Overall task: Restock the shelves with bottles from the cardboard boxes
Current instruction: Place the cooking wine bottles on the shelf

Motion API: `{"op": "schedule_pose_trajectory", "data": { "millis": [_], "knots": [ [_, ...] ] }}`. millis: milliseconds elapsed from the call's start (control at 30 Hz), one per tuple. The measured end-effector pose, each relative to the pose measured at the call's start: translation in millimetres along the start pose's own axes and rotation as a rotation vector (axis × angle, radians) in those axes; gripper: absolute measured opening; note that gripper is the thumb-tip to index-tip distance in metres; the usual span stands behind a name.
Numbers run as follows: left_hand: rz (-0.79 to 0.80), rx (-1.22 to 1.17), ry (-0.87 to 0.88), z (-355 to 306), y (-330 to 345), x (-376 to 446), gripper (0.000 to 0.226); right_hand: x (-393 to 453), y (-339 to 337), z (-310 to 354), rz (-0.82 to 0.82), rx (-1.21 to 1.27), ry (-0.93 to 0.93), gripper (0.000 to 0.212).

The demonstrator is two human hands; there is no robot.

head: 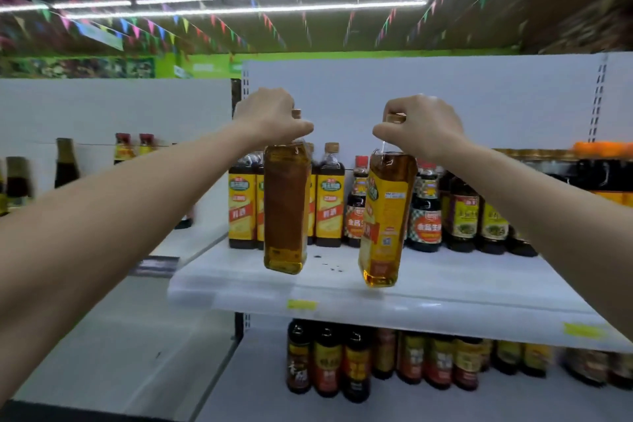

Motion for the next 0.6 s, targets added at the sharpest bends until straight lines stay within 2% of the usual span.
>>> {"op": "schedule_pose_trajectory", "data": {
  "millis": [333,600],
  "knots": [
    [0.113,0.006,0.015,-31.6,76.7,30.6,0.043,32.8,52.3,-54.8,0.139,-0.038,0.009,0.017],
    [0.146,-0.075,-0.031,-32.3,106.3,48.1,0.040,56.4,82.5,-70.0,0.223,-0.074,-0.019,0.026]
  ]
}}
Point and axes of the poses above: each hand's wrist, its own x-axis towards the middle knuckle, its own y-axis out of the palm, z = x × y, the point moved 9 cm from there along x, towards the middle knuckle, and after that the axes turned 9 degrees about y, right-handed, at the moved point
